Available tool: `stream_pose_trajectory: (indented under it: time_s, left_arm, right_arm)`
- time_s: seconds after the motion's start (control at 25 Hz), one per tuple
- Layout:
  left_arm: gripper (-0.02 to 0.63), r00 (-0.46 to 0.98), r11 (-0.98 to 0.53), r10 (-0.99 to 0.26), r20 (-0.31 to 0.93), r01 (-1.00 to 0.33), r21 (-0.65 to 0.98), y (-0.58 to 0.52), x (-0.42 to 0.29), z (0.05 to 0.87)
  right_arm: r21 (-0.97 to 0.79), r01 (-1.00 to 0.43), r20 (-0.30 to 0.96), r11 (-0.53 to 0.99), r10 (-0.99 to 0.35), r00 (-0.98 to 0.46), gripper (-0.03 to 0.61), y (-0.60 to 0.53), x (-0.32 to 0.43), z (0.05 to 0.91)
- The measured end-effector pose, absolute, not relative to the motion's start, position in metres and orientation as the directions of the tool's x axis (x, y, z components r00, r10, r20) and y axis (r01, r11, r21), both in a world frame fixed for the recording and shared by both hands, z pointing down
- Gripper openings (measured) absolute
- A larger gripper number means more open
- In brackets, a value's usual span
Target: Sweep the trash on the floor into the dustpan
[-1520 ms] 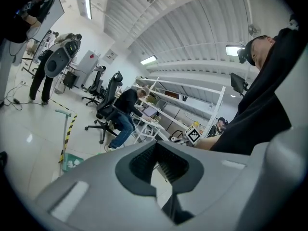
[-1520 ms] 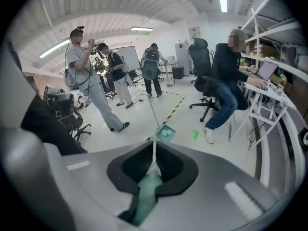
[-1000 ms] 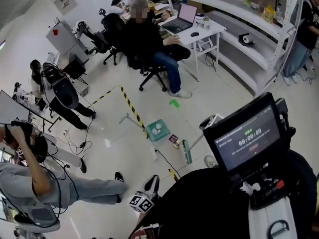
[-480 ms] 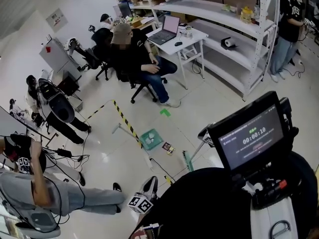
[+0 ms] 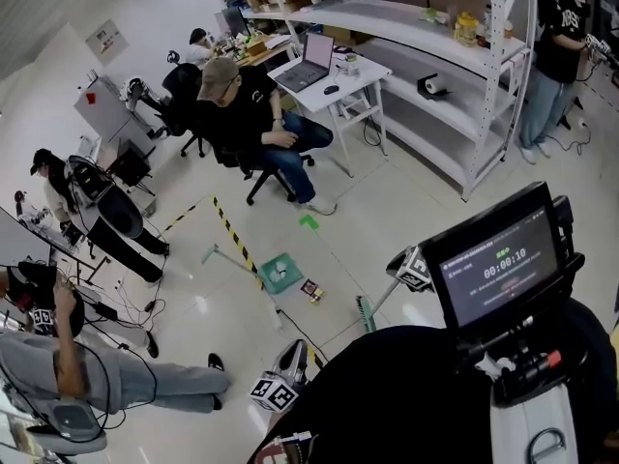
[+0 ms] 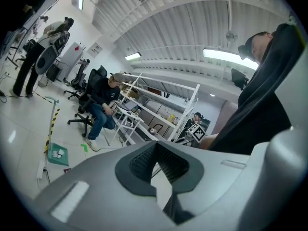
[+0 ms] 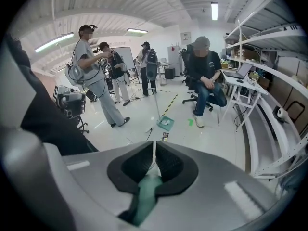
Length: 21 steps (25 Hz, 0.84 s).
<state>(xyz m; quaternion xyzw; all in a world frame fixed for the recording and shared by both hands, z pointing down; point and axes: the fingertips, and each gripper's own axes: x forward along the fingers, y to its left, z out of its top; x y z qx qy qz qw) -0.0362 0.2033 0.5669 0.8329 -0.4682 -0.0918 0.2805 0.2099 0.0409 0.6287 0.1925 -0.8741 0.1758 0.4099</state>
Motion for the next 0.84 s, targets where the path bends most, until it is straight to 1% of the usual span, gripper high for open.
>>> stream_pose_trajectory:
  time_s: [0.24, 0.48, 0.84]
  left_arm:
    - [-0.002, 0.518, -0.386, -0.849, 0.106, -0.744, 0.546, 0.207, -0.047, 0.569]
    - [-0.002, 0.507, -0.380, -0.855, 0.107, -0.755, 0.534, 0.207, -0.055, 0.562]
    - [-0.002, 0.514, -0.383, -0.849, 0.123, -0.758, 0.528, 0.208, -0.057, 0.559]
  right_arm:
    - [-0.148, -0.455, 0.789, 0.878, -0.172, -0.589, 0.017, 0.046, 0.207, 0.639]
    - [-0.144, -0.432, 0.774, 0.890, -0.171, -0.610, 0.017, 0.040, 0.193, 0.630]
    - [-0.147, -0.410, 0.759, 0.900, -0.163, -0.631, 0.015, 0.043, 0.182, 0.624]
